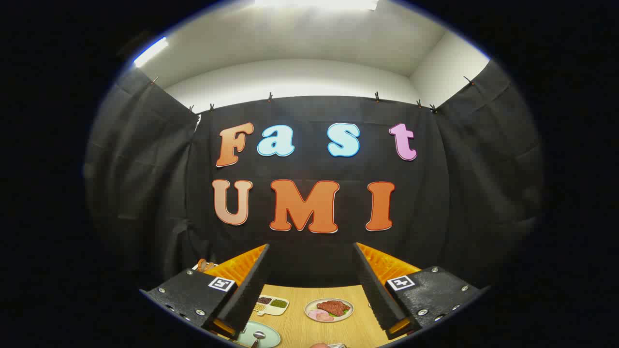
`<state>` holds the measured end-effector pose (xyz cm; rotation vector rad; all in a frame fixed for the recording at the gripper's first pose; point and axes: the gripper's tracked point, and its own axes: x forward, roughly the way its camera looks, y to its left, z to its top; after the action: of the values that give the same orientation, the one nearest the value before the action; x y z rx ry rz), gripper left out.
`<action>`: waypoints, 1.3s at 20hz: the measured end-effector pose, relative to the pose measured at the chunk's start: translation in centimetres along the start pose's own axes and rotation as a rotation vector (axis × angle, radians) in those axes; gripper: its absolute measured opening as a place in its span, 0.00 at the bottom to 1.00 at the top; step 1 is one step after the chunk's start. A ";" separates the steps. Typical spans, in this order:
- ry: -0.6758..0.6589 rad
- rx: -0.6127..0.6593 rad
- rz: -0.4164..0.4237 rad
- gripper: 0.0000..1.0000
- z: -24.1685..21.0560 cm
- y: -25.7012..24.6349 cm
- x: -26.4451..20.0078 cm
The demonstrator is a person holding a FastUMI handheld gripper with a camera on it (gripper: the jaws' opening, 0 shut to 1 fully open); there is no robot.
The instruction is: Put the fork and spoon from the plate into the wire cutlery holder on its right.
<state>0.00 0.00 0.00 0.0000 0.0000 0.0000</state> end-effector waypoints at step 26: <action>0.065 -0.050 0.006 0.98 -2.0 1.5 -1.2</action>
<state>-1.16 1.49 -2.04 -0.0501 0.0652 0.0060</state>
